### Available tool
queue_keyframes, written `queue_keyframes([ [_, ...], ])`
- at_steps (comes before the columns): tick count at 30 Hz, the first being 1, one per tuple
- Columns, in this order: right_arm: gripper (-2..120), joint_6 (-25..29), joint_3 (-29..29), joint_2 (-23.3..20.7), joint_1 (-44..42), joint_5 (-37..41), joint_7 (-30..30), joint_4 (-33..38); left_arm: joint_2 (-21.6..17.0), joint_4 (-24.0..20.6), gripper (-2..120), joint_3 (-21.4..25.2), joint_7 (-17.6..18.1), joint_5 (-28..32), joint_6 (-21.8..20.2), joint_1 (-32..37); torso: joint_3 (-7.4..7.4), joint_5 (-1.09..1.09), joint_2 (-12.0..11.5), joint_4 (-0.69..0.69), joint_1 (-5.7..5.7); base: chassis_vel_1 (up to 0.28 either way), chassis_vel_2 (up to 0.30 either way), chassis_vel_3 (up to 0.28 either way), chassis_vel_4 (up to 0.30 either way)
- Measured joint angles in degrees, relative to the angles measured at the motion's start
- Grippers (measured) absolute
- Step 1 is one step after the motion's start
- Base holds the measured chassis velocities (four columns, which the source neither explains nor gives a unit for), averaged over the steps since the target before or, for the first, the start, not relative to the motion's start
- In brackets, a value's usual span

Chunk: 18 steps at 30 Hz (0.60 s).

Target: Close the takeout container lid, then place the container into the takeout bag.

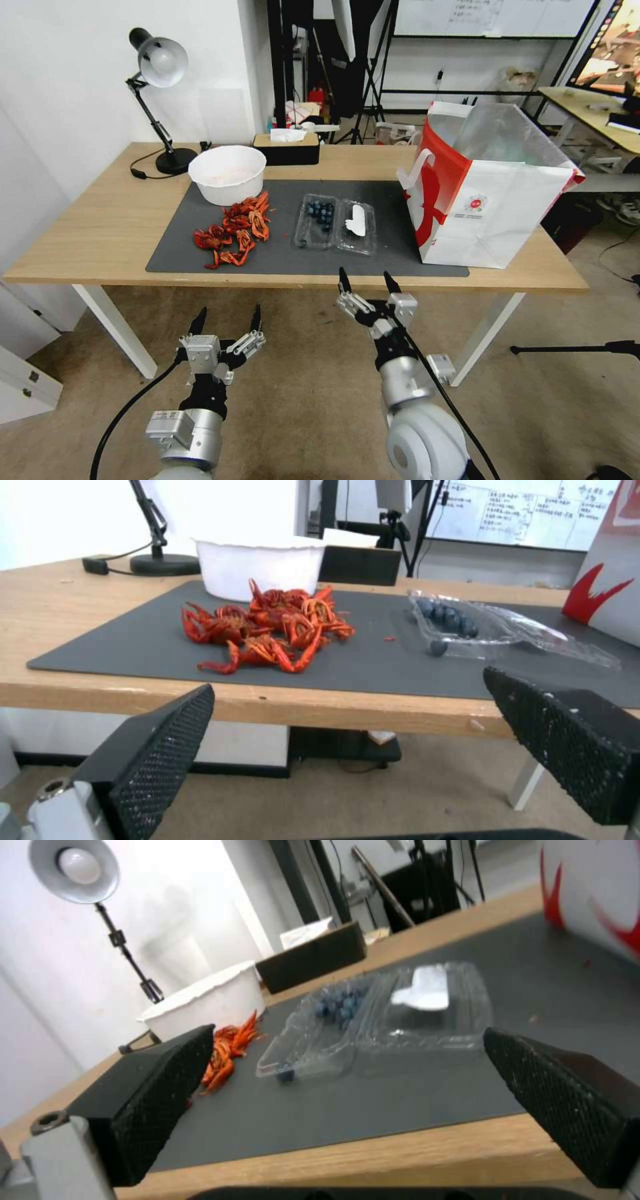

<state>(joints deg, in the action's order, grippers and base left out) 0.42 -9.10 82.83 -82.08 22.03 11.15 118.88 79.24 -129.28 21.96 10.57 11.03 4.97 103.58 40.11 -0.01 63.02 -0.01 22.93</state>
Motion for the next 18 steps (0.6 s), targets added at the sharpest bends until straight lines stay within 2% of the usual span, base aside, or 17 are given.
queue_keyframes([
  [6,100,-4.7,1.6,1.5,7.3,12.0,5.8,-3.1,0.4,0.0,100,0.2,-0.3,-0.4,0.4,0.3,0.00,0.00,0.0,0.01,0.00,0.000,0.000,0.000,0.000],
  [8,100,-5.0,1.7,1.7,7.9,12.9,6.4,-3.4,0.5,0.0,100,0.2,-0.3,-0.4,0.4,0.3,0.00,0.00,0.0,0.01,0.00,0.000,0.000,0.000,0.000],
  [12,100,-6.4,2.7,3.1,12.7,20.3,11.0,-5.2,0.8,0.2,100,0.2,-0.3,-0.8,0.4,0.3,0.00,0.00,0.0,0.00,0.00,0.000,0.000,0.000,0.000],
  [18,100,-7.2,3.4,4.5,16.0,28.8,14.8,-6.2,1.1,0.3,100,0.5,-0.3,-0.8,0.5,0.5,-0.01,0.00,0.0,0.01,0.00,0.000,0.000,0.000,0.000],
])
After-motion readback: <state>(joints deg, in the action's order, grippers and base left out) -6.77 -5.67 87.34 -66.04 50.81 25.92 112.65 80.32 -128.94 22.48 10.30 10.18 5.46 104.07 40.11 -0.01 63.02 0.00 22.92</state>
